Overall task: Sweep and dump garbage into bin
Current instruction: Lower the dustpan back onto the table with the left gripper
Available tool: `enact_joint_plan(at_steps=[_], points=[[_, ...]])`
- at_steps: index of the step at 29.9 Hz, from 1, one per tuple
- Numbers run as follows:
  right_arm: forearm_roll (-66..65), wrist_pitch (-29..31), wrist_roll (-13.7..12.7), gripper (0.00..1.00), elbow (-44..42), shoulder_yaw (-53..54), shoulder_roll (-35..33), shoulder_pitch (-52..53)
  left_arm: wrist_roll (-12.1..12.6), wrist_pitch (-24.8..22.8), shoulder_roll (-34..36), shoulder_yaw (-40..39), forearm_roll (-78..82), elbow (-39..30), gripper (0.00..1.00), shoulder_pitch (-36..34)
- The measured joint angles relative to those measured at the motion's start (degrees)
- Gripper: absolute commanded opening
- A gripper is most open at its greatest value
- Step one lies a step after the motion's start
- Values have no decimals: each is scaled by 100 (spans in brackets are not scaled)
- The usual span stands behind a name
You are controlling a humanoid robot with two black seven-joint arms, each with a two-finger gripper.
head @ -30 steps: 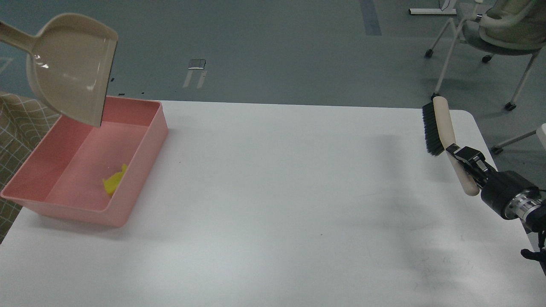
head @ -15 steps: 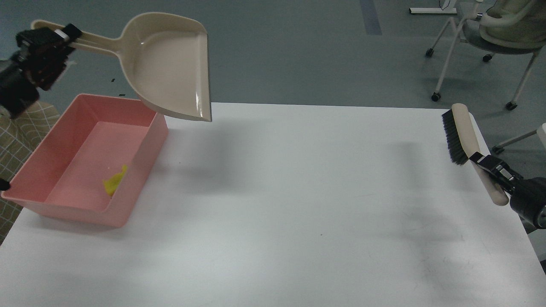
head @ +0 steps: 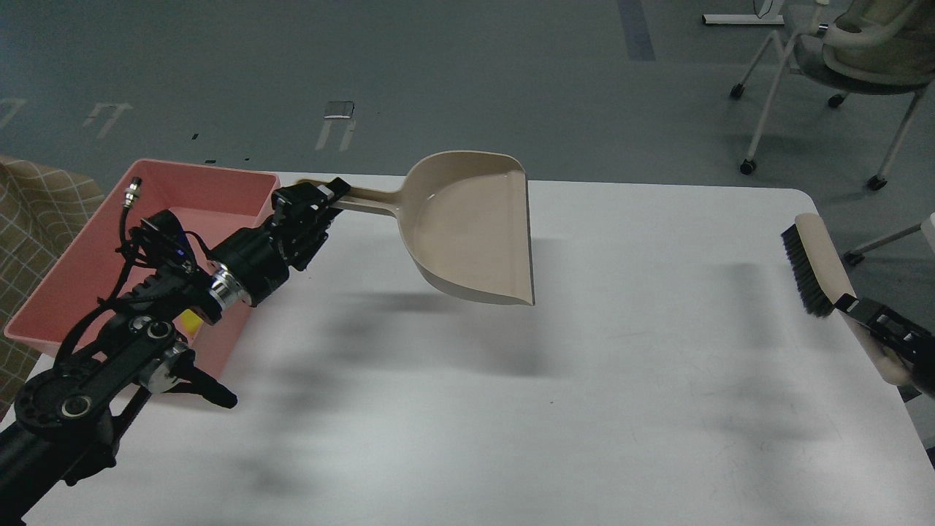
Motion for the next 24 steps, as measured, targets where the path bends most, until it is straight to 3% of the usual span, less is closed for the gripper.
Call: enact_joint_plan(at_steps=[6,10,20,22,23,24], points=[[0,-1,0,19,14,0,-111,41,-53,619,-825,608,2,133,0,7],[5,15,-1,19,26,-248,-58,176,-83,912,-1287,697,1,679,0,8],[0,19,-7,20,17,-1179,143,784,-84,1116,-1469,988,21,1175,0,-27],[-1,19,-9,20,-1,-1193,222,788,-84,1165,-1469,1034,21,1175,17,-22],[-5,19,-9,20,-12,-1199,259,789,-84,1198,-1469,1045,20,1175,36,-17],[-8,19,-9,20,-20,-1208,284,790,-83,1224,-1468,1050,20,1175,41,-14]])
